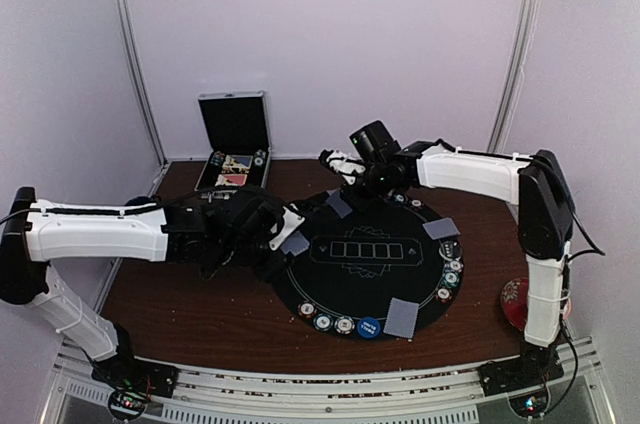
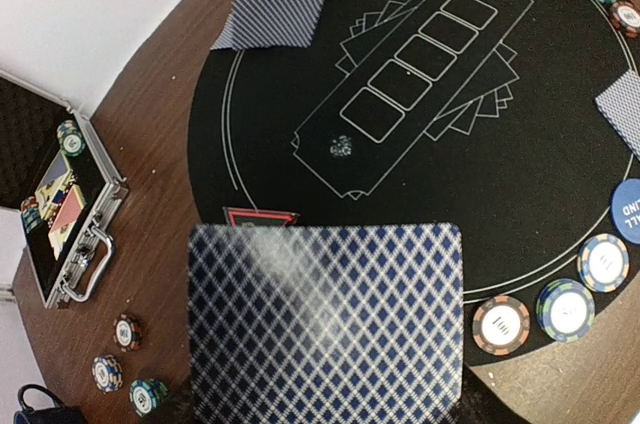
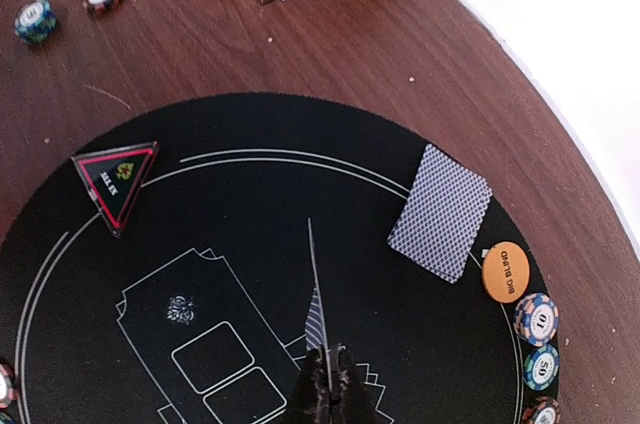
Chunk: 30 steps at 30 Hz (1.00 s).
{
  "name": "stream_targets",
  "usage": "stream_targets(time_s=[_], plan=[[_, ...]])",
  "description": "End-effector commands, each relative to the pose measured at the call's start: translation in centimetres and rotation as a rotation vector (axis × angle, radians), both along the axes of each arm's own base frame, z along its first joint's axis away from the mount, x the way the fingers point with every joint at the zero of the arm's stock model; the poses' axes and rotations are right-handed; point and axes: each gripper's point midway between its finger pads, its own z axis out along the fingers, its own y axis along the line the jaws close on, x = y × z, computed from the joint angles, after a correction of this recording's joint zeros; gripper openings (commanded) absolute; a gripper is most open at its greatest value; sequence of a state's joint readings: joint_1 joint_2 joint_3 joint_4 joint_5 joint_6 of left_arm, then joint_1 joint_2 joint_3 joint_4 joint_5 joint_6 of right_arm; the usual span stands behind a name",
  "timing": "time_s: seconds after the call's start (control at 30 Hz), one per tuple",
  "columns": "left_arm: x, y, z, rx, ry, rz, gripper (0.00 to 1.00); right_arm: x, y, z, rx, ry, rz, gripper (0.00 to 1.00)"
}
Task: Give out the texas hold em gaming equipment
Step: Flop the poker card in the community card area.
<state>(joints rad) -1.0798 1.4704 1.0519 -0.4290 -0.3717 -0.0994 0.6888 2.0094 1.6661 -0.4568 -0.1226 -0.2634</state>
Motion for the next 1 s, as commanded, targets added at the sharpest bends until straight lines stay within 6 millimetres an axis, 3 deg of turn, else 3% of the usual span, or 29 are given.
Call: stream_targets(time_s=[0.0,0.13,0.4,0.7,0.97], plan=[[0.9,0.6,2.0,-0.035,-0.01,0.108,0.65,1.3,0.1,-0.4,-0.166,-0.119,-0.03,0.0],[0.6,2.9,1.0,0.006,0.008,0.169,0.65,1.3,1.4,-1.3,-0.251,-0.17,-0.014,0.0],[-0.1,5.8,3.4,-0.093,-0.039,0.203,0.65,0.6,3.7,-3.6,-0.354,-0.229,0.022,0.0],[-0.3,5.6,2.0,-0.079,-0.009,0.19,0.65,-2.7,6.3,-7.8,-0.412,-0.172,0.16,0.0],[-0.4,5.7,2.8,-0.114,-0.02,0.188,0.65,-5.3,7.5,-10.2,-0.372,-0.05,0.26,0.0]])
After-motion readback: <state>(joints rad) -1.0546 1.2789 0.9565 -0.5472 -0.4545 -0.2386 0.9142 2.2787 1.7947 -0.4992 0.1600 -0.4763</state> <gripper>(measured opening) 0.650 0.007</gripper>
